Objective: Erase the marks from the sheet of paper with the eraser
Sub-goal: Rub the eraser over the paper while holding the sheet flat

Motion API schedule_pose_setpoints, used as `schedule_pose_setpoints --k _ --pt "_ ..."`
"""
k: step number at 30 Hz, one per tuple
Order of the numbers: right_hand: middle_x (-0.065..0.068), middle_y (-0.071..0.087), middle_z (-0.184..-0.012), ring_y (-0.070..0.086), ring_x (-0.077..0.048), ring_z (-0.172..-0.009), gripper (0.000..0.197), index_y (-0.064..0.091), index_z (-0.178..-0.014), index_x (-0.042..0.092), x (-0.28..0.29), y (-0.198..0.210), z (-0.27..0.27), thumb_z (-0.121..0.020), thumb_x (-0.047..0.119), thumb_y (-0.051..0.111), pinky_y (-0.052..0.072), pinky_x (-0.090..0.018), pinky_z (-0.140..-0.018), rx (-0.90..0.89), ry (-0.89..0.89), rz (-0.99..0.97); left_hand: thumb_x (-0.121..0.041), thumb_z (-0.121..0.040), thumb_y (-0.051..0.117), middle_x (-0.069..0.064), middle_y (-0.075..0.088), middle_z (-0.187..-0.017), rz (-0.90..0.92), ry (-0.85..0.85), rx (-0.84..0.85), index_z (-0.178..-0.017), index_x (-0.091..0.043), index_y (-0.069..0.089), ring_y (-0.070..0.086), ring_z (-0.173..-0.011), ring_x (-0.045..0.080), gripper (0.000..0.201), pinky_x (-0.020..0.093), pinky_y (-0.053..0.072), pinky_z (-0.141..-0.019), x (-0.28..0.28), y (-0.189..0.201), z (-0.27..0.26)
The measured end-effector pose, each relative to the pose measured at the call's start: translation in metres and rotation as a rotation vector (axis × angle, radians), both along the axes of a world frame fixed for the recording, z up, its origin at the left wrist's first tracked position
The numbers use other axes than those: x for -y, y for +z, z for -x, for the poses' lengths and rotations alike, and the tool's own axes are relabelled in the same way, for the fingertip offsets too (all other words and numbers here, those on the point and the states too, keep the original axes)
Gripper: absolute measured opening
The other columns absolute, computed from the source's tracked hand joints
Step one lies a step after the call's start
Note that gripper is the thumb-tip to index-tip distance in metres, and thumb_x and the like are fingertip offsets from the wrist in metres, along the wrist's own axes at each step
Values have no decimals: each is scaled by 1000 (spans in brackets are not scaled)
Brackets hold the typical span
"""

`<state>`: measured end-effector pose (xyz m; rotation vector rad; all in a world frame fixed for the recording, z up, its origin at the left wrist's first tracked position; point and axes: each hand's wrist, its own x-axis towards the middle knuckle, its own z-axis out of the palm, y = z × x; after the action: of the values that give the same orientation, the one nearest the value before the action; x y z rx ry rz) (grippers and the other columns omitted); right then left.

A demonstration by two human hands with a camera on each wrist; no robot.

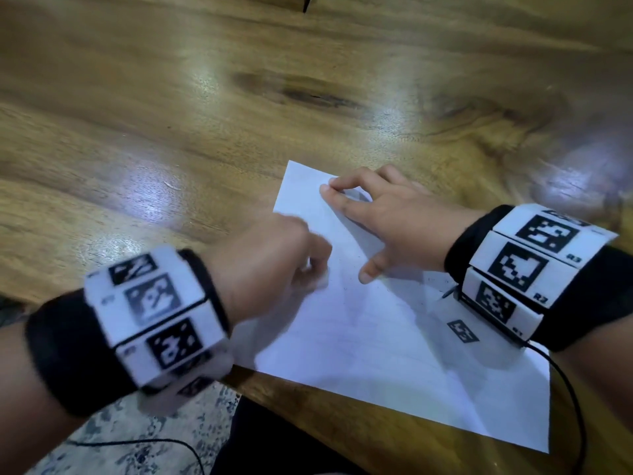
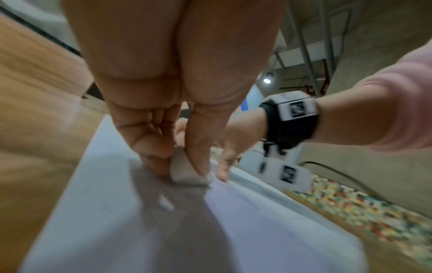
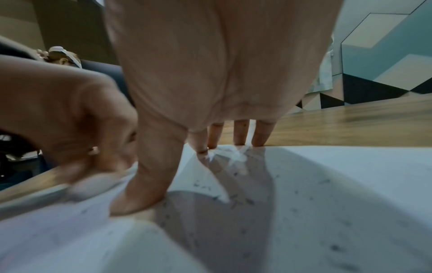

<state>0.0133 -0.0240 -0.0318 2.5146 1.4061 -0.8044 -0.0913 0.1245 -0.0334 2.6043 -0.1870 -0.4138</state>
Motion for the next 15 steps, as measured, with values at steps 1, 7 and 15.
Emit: schedule_pose_setpoints --k 1,7,15 --pt "15 2 -150 9 -13 -123 110 -3 -149 33 0 0 0 -70 51 72 23 -34 -108 -1 -1 0 -22 -76 65 -4 50 -66 25 -37 -50 -69 -19 60 47 -61 14 9 27 35 -58 2 1 11" --pt "16 2 -149 9 -15 -124 110 -3 -148 35 1 0 0 -70 50 72 21 -33 -107 -6 -11 -10 -23 -74 68 -1 59 -70 46 72 15 -82 -19 69 46 -59 10 9 7 34 -60 -4 2 -10" --pt "17 1 -149 9 -15 -127 108 -3 -148 35 2 1 0 -71 49 72 19 -32 -107 -17 -16 -19 -29 -67 63 -6 57 -65 126 -25 -163 -72 -23 65 54 -59 6 8 14 38 -58 -11 0 27"
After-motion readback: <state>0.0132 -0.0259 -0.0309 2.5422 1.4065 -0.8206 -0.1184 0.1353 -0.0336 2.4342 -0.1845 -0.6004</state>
